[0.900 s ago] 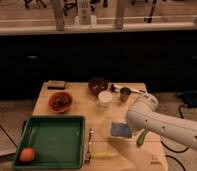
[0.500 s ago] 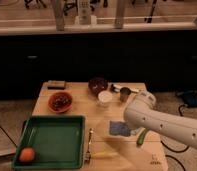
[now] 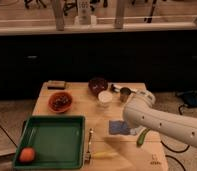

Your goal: Place sponge in tray

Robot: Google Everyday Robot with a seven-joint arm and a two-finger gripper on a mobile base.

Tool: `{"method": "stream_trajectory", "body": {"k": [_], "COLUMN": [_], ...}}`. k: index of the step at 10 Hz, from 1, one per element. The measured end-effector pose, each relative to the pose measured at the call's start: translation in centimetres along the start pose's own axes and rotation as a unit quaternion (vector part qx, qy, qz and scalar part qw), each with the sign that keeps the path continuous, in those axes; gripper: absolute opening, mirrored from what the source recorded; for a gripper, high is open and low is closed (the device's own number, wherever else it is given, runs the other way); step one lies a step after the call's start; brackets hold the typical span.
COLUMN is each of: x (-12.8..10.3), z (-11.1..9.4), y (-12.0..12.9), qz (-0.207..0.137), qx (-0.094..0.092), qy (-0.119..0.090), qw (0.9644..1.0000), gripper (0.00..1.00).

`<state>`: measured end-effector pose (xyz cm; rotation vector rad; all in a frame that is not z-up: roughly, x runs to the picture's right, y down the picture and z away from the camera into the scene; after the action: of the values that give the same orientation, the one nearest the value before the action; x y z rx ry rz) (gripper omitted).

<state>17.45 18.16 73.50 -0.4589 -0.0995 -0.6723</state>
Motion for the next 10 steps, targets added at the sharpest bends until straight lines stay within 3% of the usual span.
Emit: {"method": "stream_trajectory", "body": {"k": [10], "x": [-0.3], "z": [-0.5], "y": [-1.4], "qz": [-0.058], "qx": [0.006], "qy": [-0.001], "qw": [0.9983], "gripper": [0.01]}}
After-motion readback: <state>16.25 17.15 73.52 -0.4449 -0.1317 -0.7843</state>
